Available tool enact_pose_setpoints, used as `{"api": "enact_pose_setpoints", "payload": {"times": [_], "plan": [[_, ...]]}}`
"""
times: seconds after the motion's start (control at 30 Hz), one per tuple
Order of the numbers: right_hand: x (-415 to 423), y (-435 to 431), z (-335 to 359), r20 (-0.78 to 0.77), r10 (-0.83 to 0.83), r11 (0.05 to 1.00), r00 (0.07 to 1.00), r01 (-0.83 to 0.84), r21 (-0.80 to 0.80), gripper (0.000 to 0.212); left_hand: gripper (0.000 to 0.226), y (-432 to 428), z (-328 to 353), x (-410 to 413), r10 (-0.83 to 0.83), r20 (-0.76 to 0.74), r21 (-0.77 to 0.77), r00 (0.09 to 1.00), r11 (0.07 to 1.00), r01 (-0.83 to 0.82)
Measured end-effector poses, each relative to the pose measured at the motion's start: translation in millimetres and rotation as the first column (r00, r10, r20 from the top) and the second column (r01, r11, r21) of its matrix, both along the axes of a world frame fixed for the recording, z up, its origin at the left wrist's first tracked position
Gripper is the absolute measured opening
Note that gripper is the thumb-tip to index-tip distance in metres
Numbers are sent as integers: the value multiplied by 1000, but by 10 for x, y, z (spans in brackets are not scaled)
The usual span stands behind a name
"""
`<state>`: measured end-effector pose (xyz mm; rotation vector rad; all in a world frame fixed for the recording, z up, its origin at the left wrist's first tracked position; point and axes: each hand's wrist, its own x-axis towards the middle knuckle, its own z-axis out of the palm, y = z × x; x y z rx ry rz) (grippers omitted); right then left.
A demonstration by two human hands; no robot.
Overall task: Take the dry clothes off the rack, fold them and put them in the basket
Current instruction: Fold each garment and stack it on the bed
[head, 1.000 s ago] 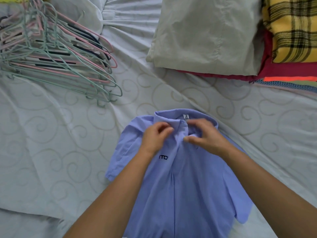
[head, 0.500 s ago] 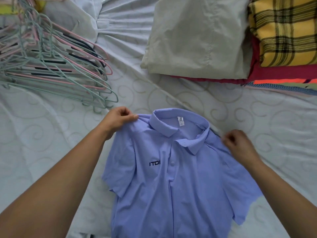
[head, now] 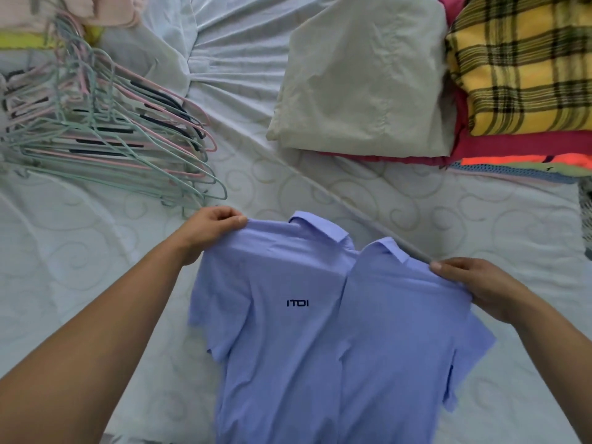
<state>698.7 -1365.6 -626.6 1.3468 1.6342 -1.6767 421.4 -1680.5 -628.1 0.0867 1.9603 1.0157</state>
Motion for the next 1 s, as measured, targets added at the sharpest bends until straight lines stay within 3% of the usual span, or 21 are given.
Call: {"api": "enact_pose_setpoints", "payload": {"times": [0.07,0.17,0.2,0.27,0.33,0.43,0.5,0.57,0.63,0.7,0.73,0.87,1.0], "plan": [[-13,25,93,24,21,999,999,-20,-43,59,14,17,88,29,-49,48,20,998,999,48],[-79,-65,207,-22,-35,997,999,33,-70,36,10,20,219,139,-163,26,20,986,986,163],[-87,-109,215,-37,-65,994,997,62,-86,39,10,9,253,182,-184,-1,21,983,983,184],[-84,-242,203,3,-107,975,994,106,-196,42,9,-11,335,267,-157,-35,43,987,987,158],[-51,-429,176,97,-126,940,987,150,-305,29,9,-32,452,340,-72,-64,100,995,992,78],[58,-610,175,150,65,975,987,-31,-218,20,12,-92,681,434,24,-128,174,992,985,-1],[136,-659,319,54,113,975,992,-101,-197,15,10,-181,858,507,74,-185,198,980,980,-36],[265,-617,519,-89,-11,980,996,-6,-198,18,8,-284,1039,604,94,-235,211,967,976,-44],[396,-554,829,-237,-64,987,969,26,-162,39,10,-394,1219,743,87,-273,231,958,973,-23],[522,-495,1159,-352,-2,997,936,-24,-69,64,10,-485,1426,916,66,-296,240,953,971,7],[584,-477,1330,-380,48,998,924,-59,-19,62,10,-521,1544,1005,58,-301,247,952,969,19],[832,-470,1951,-354,334,941,874,-285,183,21,25,-645,2138,1336,78,-314,325,946,945,29],[1117,-562,2559,-259,540,842,801,-509,182,28,22,-781,2816,1579,74,-353,367,933,928,66]]}}
